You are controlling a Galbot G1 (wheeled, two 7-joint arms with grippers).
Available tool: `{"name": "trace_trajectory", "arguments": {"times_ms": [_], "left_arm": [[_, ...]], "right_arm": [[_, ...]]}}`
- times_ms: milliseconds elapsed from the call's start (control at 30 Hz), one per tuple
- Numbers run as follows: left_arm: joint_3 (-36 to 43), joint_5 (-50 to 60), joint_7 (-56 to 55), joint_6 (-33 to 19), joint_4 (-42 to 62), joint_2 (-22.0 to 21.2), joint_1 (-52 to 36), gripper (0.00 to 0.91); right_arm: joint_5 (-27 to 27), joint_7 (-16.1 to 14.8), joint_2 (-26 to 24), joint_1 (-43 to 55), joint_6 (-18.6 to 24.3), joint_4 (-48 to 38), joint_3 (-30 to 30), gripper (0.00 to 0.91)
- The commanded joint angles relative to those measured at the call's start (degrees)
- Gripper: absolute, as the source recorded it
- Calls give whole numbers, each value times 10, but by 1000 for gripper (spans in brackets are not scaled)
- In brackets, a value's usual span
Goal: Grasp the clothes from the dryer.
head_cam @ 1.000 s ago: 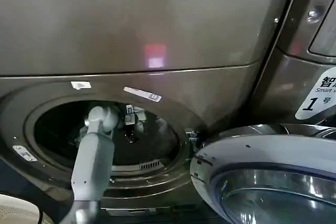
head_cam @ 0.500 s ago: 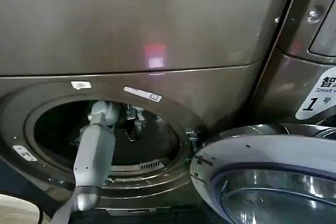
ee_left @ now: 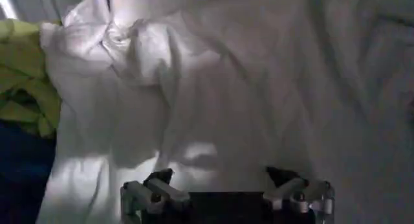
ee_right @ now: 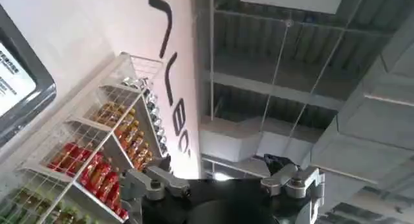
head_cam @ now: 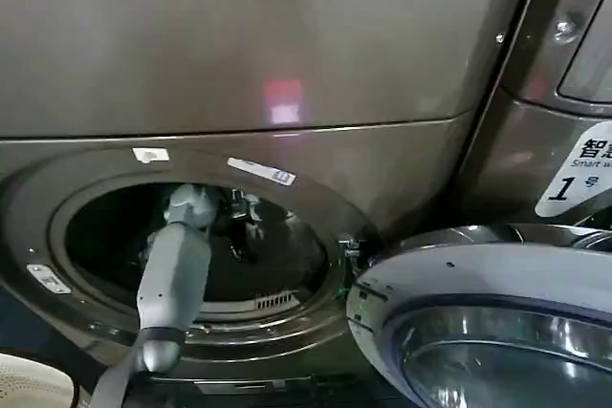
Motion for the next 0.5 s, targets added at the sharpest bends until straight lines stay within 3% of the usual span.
{"name": "trace_trajectory", "arguments": {"times_ms": [33,100,133,233,500], "left_arm": [[1,-13,2,4,0,1,3,592],[1,-13,2,4,-3,2,5,512],[1,-13,2,3,-5,3,6,410],[2,-20,2,4,-10,3,7,239],[5,-35,2,6,-24,7,11,171]], "right_arm": [[0,0,0,0,0,3,-2,907],[0,0,0,-1,-1,3,-3,907],[0,0,0,-1,-1,4,-3,907],[0,0,-1,-1,-2,4,-4,907],[1,1,0,-2,-3,5,-5,907]]}}
